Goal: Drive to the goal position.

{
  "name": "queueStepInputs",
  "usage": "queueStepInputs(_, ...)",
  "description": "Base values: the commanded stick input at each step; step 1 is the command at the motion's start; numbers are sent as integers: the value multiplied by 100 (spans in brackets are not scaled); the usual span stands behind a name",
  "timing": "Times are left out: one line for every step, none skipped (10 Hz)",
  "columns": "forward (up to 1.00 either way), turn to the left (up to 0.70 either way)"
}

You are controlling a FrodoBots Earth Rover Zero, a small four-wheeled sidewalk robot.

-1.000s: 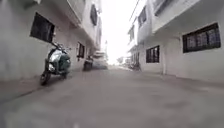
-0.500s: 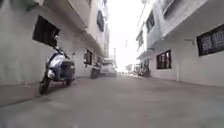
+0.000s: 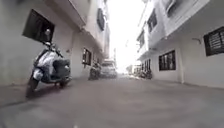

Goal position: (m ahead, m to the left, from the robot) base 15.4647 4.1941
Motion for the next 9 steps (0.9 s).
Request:
queueStepInputs(100,0)
queueStepInputs(100,0)
queueStepInputs(100,0)
queueStepInputs(100,-1)
queueStepInputs(100,-26)
queueStepInputs(100,-40)
queueStepInputs(100,-40)
queueStepInputs(100,-40)
queueStepInputs(100,-40)
